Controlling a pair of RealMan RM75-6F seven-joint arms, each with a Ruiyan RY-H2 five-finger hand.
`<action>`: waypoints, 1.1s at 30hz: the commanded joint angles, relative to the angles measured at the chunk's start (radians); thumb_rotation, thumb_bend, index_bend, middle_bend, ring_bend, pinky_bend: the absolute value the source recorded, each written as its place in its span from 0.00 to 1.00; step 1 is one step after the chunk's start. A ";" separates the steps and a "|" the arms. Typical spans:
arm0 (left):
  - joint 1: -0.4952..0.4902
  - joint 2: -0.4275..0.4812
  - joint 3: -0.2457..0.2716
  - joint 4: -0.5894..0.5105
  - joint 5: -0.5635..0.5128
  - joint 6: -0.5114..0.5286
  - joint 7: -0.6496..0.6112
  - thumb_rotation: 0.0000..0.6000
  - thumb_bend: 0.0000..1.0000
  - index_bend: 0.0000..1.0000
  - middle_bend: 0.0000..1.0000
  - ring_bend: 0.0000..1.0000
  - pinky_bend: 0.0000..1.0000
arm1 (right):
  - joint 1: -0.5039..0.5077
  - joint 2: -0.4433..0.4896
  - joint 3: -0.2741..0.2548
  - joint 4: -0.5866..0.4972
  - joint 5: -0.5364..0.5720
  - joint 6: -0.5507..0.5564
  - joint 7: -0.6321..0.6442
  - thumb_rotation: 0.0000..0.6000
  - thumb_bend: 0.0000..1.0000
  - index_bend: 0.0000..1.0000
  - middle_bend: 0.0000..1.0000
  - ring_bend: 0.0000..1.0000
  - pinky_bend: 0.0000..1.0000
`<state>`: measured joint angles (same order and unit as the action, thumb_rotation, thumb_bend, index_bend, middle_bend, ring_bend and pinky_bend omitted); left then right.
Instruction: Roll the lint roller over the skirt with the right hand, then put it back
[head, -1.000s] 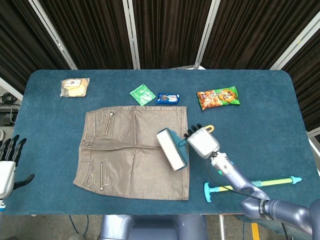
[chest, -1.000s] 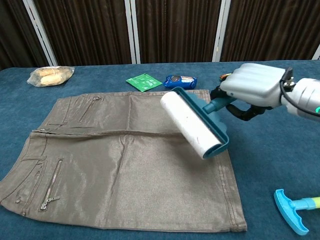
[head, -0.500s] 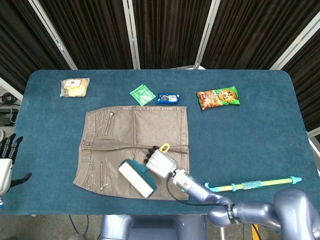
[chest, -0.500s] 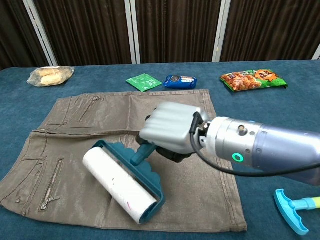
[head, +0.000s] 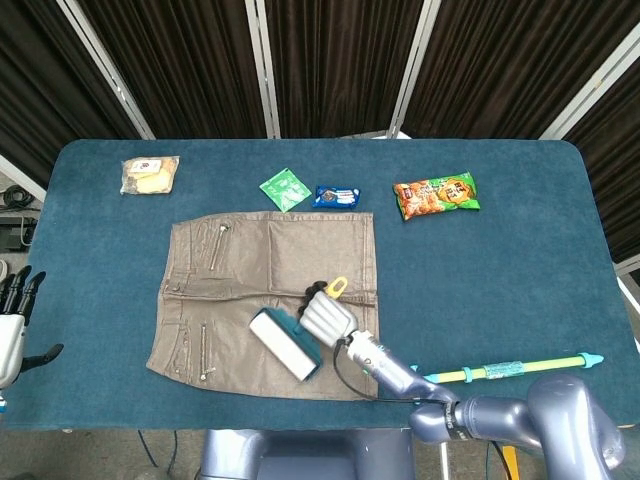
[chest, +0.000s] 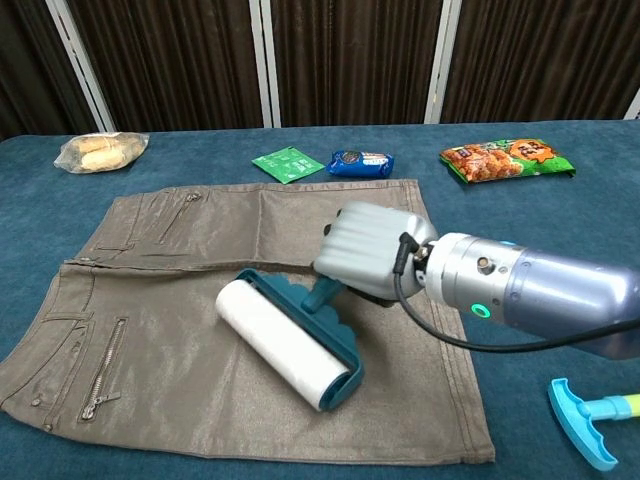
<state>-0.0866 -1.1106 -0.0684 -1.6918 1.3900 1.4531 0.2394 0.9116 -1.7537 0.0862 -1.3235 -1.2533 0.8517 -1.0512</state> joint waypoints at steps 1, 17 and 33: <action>-0.001 -0.002 0.002 -0.003 0.003 0.000 0.006 1.00 0.00 0.00 0.00 0.00 0.00 | -0.017 0.051 -0.012 0.016 -0.014 0.031 0.000 1.00 0.93 0.41 0.42 0.29 0.37; -0.004 -0.011 0.015 -0.019 0.026 0.009 0.036 1.00 0.00 0.00 0.00 0.00 0.00 | -0.053 0.186 -0.052 0.138 -0.053 0.072 0.000 1.00 0.93 0.41 0.42 0.29 0.37; -0.006 -0.011 0.014 -0.012 0.016 0.005 0.030 1.00 0.00 0.00 0.00 0.00 0.00 | 0.005 0.113 -0.058 -0.070 -0.098 0.048 -0.180 1.00 0.94 0.41 0.42 0.30 0.39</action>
<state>-0.0926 -1.1215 -0.0542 -1.7043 1.4061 1.4582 0.2696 0.9012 -1.6231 0.0256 -1.3623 -1.3495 0.9108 -1.2005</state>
